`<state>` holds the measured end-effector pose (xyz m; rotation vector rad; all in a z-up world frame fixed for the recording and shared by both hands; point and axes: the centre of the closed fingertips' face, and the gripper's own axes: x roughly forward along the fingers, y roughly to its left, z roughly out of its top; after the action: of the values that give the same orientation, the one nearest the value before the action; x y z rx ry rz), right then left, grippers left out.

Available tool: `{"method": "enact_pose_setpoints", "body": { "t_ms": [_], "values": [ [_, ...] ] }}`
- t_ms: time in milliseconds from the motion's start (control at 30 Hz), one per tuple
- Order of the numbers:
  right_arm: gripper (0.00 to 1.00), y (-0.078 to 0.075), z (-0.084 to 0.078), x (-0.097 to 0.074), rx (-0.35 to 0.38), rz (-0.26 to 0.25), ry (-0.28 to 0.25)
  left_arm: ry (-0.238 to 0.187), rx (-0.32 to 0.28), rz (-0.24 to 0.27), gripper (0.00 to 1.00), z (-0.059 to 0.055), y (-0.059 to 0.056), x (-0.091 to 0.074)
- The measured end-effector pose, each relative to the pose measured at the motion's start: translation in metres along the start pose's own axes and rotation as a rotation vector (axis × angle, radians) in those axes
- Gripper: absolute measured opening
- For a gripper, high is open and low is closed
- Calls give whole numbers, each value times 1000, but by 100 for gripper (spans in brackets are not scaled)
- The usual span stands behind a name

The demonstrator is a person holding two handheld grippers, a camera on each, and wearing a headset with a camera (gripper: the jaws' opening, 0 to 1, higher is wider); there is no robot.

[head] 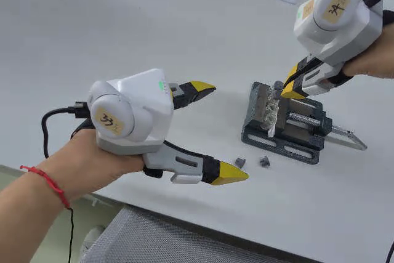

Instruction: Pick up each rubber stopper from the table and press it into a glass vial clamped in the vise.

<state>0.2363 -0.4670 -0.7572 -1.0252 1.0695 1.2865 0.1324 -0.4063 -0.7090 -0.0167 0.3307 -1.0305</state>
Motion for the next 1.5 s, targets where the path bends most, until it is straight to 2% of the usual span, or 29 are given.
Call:
{"method": "enact_pose_setpoints", "body": {
  "t_ms": [767, 1333, 1500],
  "values": [
    [2, -3, 1, 10, 3, 8, -20, 5, -9, -2, 89, -2, 3, 1],
    [2, 0, 2, 10, 27, 38, -41, 0, -15, 1, 88, -1, 5, 1],
    [2, -1, 1, 11, 13, 32, -29, 0, -16, -2, 88, 0, 6, 3]
  ]
}}
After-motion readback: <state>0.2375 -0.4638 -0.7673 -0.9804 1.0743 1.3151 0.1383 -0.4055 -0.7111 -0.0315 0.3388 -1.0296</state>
